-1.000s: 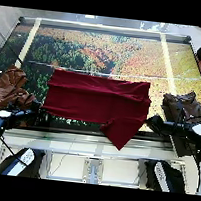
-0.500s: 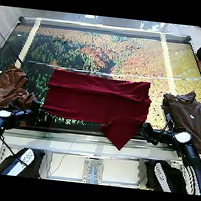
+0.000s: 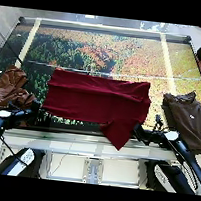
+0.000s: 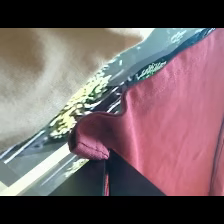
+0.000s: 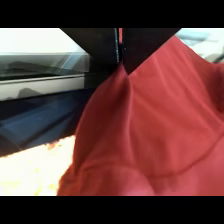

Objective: Fold the shirts.

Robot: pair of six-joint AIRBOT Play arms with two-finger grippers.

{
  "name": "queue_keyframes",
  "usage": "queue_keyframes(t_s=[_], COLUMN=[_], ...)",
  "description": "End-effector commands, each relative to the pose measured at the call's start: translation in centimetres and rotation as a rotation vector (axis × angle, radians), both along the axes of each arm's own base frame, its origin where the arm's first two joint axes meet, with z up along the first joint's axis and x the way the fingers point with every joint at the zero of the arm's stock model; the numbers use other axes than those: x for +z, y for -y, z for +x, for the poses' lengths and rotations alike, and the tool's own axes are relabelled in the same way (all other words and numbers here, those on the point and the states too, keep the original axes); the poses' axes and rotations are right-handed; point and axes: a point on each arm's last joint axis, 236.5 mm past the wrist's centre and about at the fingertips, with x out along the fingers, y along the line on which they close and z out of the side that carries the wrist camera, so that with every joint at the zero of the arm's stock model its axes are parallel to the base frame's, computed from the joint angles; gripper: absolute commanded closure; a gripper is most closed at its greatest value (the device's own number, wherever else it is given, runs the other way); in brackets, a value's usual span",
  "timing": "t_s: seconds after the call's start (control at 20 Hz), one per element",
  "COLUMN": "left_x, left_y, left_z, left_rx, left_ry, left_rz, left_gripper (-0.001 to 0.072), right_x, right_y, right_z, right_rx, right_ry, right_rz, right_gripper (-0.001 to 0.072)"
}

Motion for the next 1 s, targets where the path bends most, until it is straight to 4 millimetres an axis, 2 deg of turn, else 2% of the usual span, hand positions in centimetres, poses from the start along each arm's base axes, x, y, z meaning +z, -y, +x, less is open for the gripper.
queue_keyframes(t_s=[0.0,0.15,0.25,0.4,0.5,0.55,0.65,0.75,0.85,0.95], left_x=[1.4,6.0,8.4,10.9,13.3,14.6,16.9,18.0,17.4,14.9], left_y=[0.4,0.9,0.9,-0.1,-0.6,-1.2,-3.7,-4.7,-3.7,-2.8], left_z=[0.3,1.0,0.2,-2.2,-2.1,-1.7,-0.7,1.1,4.4,7.9], left_rx=[-0.027,-0.198,-0.307,-0.461,-0.488,-0.498,-0.505,-0.56,-0.647,-0.774], left_ry=[0.039,0.204,0.255,0.23,0.259,0.27,0.254,0.238,0.244,0.193], left_rz=[0.005,0.14,0.262,0.453,0.525,0.573,0.692,0.729,0.713,0.756], left_gripper=[0.07,0.07,0.0701,0.0702,0.0703,0.0703,0.0703,0.0703,0.0703,0.0703], right_x=[2.6,7.6,10.8,15.8,18.0,18.5,18.7,18.5,17.6,15.9], right_y=[-2.9,-4.7,-4.7,-4.1,-3.1,-2.2,0.2,1.3,1.1,1.5], right_z=[0.1,-0.4,-0.5,1.4,3.3,4.0,5.5,7.6,10.6,14.1], right_rx=[0.107,0.268,0.355,0.384,0.398,0.408,0.412,0.404,0.402,0.379], right_ry=[0.037,0.074,0.142,0.289,0.368,0.387,0.395,0.397,0.413,0.412], right_rz=[0.102,0.171,0.152,0.082,0.004,-0.054,-0.189,-0.243,-0.244,-0.259], right_gripper=[0.0701,0.0701,0.0702,0.0703,0.0703,0.0704,0.0704,0.0704,0.0704,0.0704])
